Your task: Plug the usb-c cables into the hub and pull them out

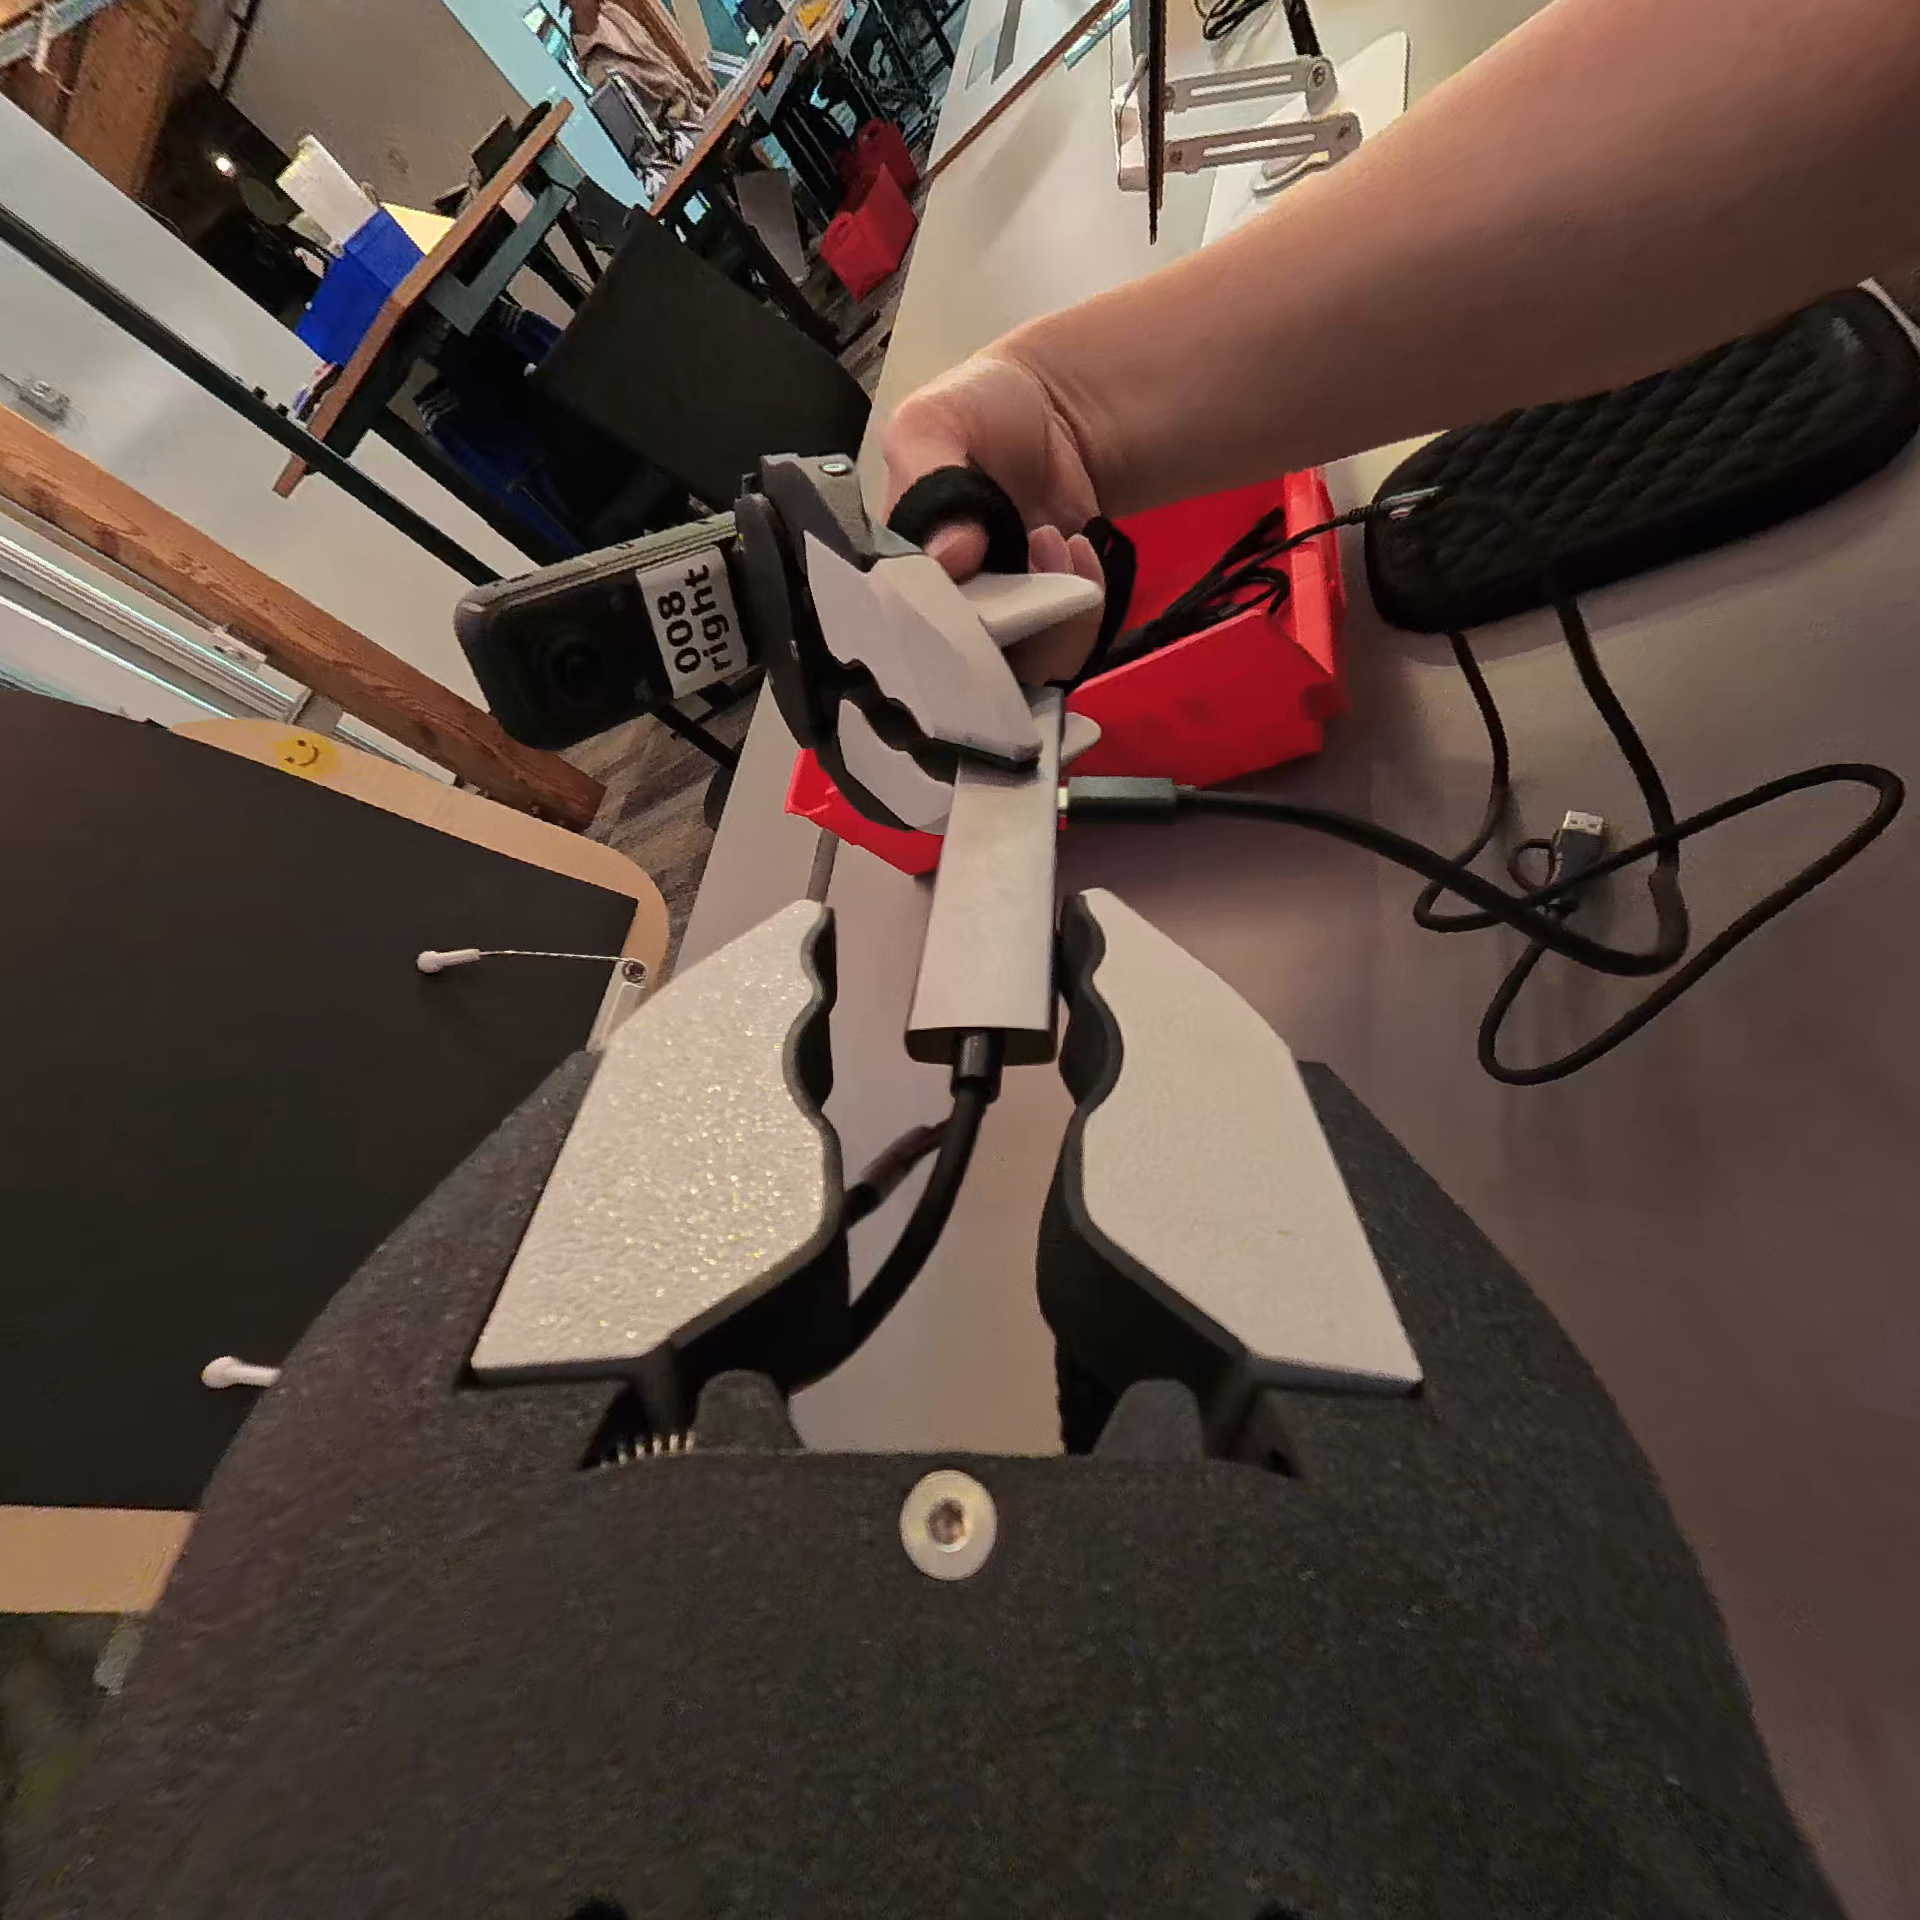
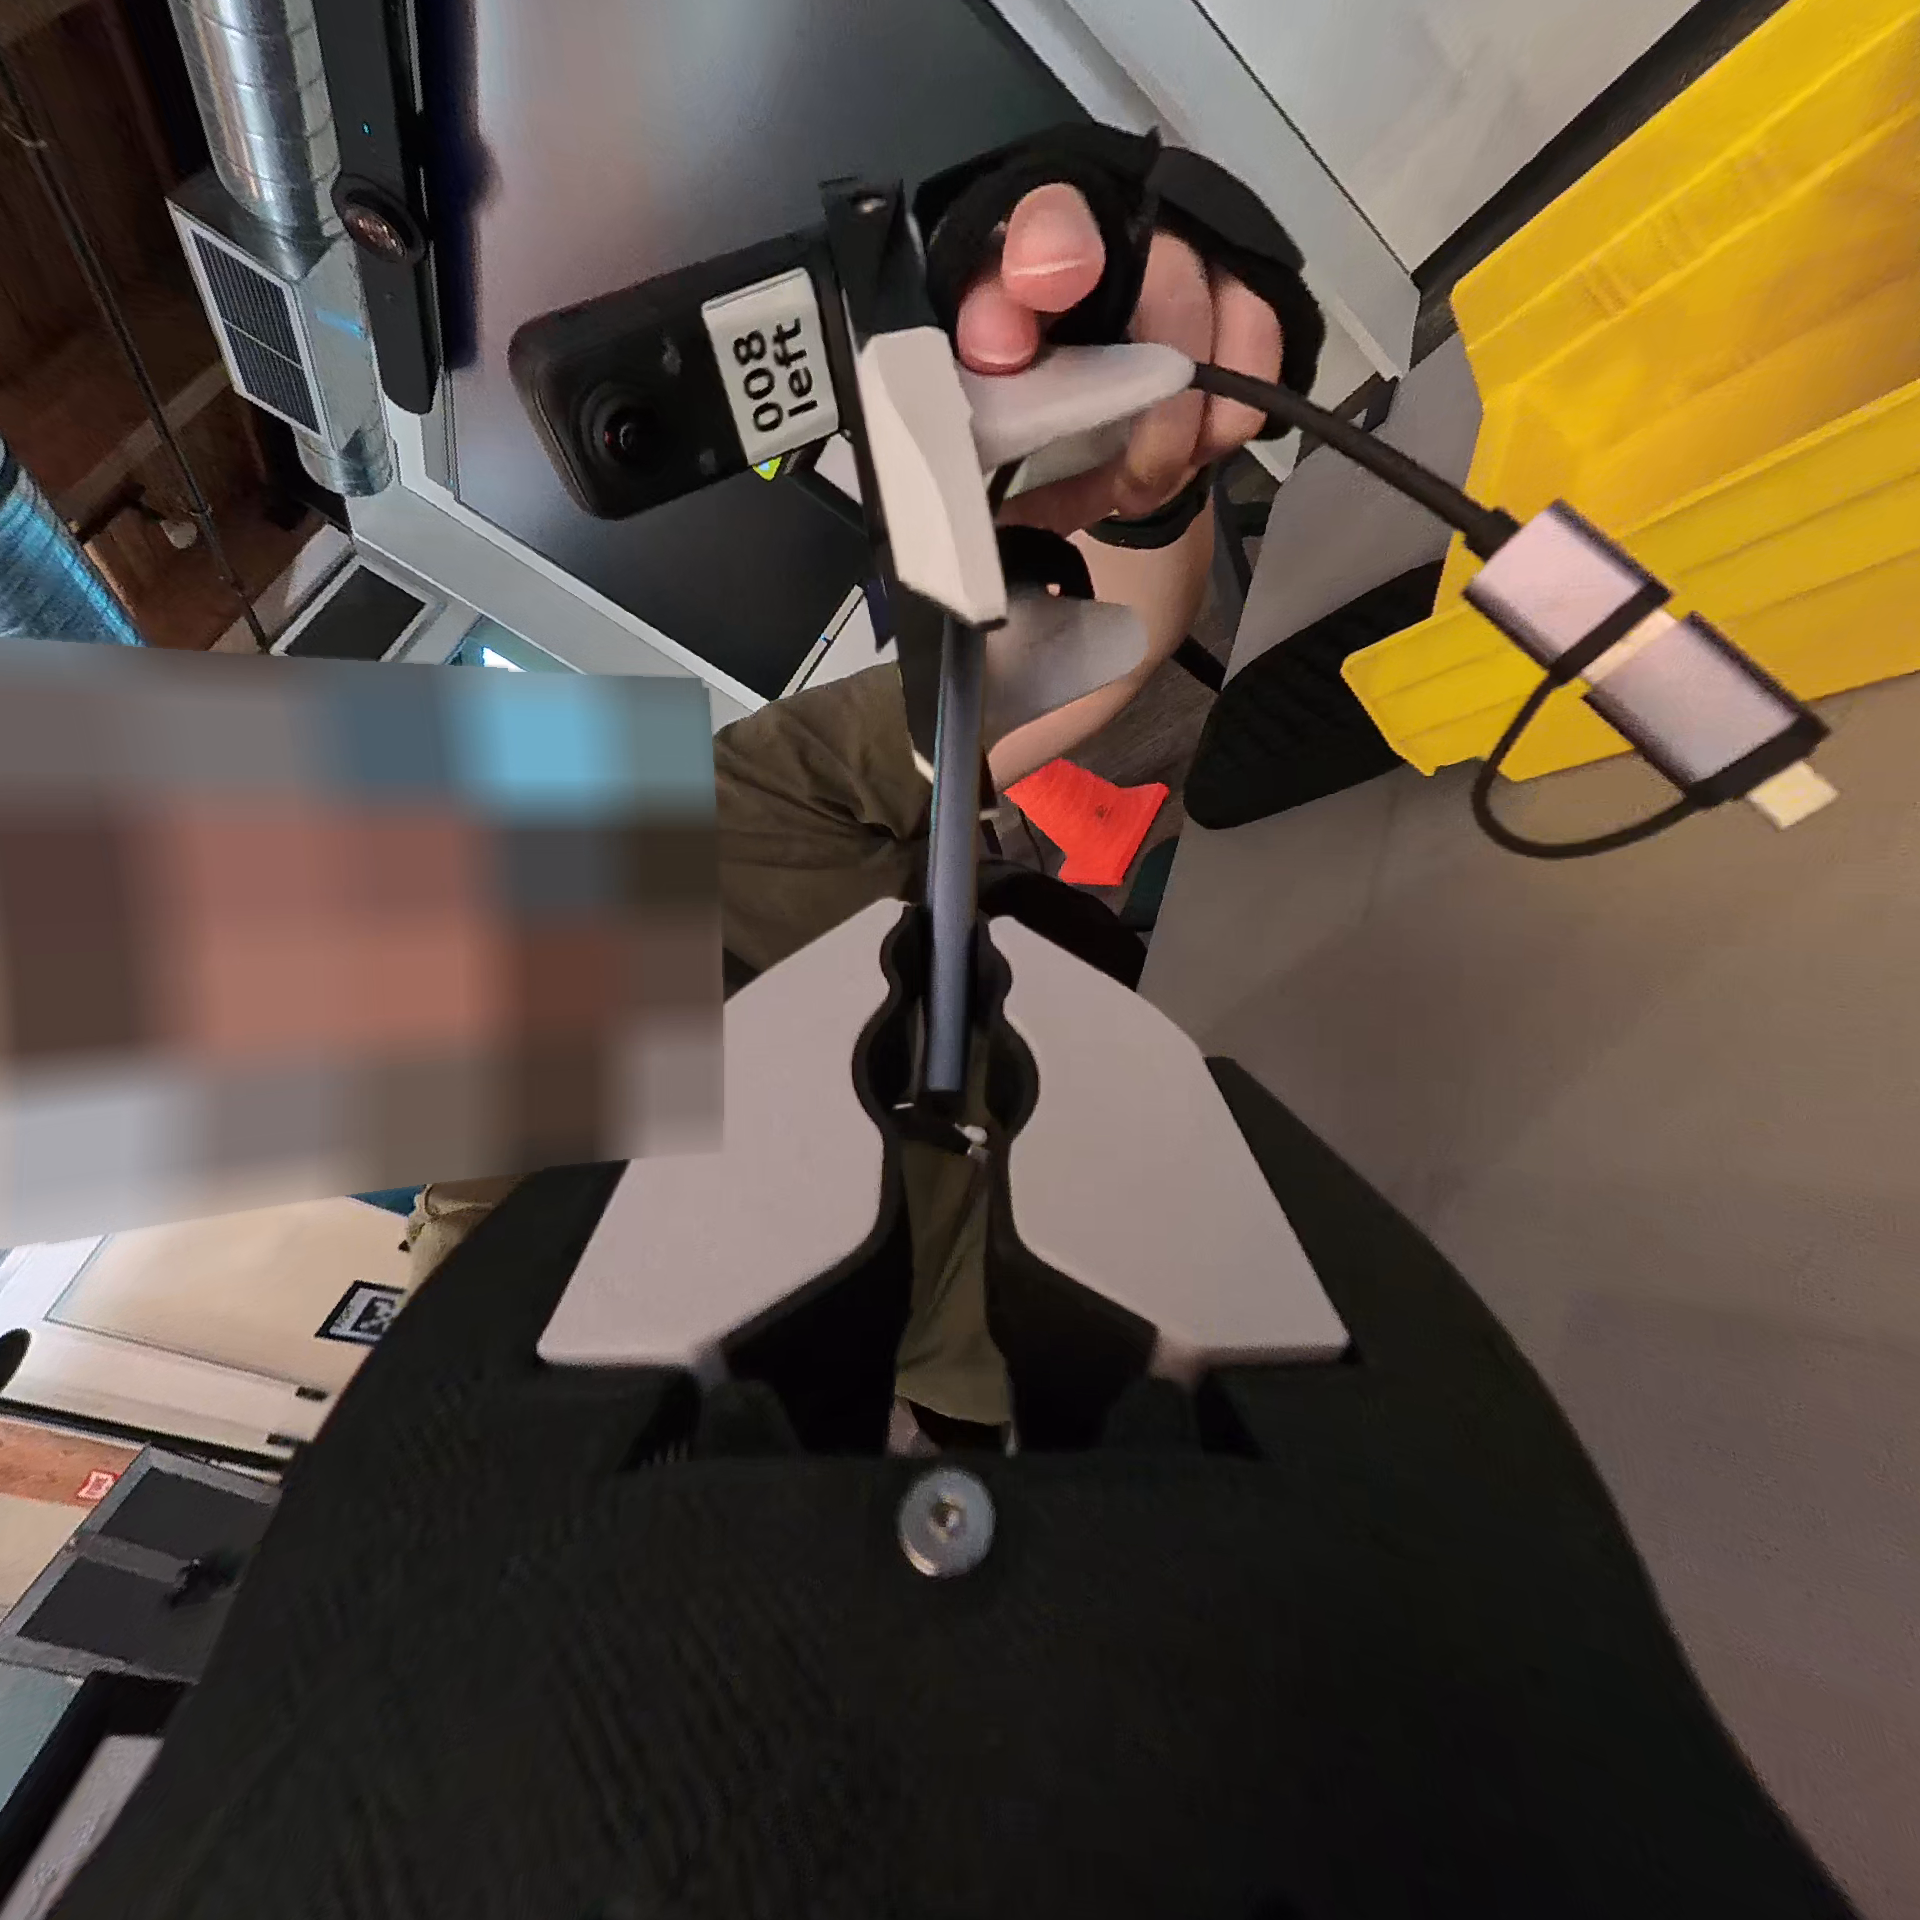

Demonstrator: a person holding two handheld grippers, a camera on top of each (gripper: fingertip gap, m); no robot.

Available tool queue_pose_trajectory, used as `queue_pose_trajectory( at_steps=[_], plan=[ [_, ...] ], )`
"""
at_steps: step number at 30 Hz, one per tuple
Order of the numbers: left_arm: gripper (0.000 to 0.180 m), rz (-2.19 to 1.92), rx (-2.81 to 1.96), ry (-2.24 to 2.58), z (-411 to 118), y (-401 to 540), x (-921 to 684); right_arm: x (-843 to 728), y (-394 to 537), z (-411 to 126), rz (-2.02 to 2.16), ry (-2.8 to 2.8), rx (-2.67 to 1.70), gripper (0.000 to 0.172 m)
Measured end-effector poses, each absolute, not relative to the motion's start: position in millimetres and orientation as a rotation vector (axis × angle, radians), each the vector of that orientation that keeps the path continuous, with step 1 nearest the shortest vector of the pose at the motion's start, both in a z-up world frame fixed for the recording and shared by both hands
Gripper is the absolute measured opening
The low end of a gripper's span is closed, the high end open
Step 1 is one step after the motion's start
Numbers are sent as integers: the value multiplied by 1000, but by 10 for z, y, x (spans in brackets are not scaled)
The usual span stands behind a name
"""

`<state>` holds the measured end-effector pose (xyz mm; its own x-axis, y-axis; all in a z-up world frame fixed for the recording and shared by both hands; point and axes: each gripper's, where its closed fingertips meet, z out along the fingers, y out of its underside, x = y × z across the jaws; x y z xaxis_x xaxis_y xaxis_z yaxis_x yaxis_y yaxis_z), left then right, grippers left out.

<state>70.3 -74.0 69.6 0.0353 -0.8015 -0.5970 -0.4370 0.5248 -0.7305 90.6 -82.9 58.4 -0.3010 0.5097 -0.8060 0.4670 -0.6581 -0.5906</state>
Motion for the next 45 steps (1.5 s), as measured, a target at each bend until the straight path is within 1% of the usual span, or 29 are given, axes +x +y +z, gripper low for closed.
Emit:
queue_pose_trajectory(
  at_steps=[1,6,9,12,15,17,19,20,23,25,26,27,29,31,35,37,41,43,45],
  plan=[
    [41,-393,-1084,1591,685,-735,704,901,-831,571,2153,-1294,-1838,8],
    [37,-386,-1051,1584,609,-743,730,889,-837,528,2150,-1322,-1830,8],
    [26,-413,-1047,1608,546,-776,753,879,-843,511,2148,-1339,-1825,8],
    [26,-419,-1061,1605,525,-772,759,888,-843,492,2141,-1350,-1822,8],
    [26,-332,-1068,1538,568,-674,747,879,-721,535,2084,-1282,-1798,9],
    [26,-321,-1090,1474,631,-611,729,918,-588,614,1935,-1245,-1760,16],
    [26,-328,-1132,1377,713,-519,689,1014,-413,691,1637,-1211,-1742,19],
    [26,-330,-1159,1325,744,-466,665,1076,-345,793,1471,-1186,-1688,28],
    [26,-325,-1249,1211,744,-322,605,1337,-297,1443,1063,-910,-1390,26],
    [26,-326,-1305,1145,710,-220,586,1587,-430,1846,806,-639,-1191,21],
    [26,-345,-1326,1124,691,-189,594,1683,-514,1923,687,-512,-1130,20],
    [26,-363,-1340,1089,690,-151,598,1745,-594,1926,581,-401,-1086,24],
    [26,-397,-1368,1042,677,-81,610,1690,-715,1750,441,-279,-1043,32],
    [26,-424,-1379,995,671,-20,620,1536,-669,1436,365,-211,-1078,41],
    [26,-448,-1401,967,567,38,639,1225,-323,809,357,-158,-1236,42],
    [26,-433,-1416,960,486,78,617,1144,-168,587,372,-148,-1327,43],
    [26,-451,-1454,942,310,156,576,1009,-50,296,440,-170,-1499,41],
    [26,-469,-1466,928,276,175,567,1010,-40,236,450,-172,-1513,37],
    [26,-472,-1467,933,291,163,575,985,-14,183,493,-180,-1518,36]
  ],
)
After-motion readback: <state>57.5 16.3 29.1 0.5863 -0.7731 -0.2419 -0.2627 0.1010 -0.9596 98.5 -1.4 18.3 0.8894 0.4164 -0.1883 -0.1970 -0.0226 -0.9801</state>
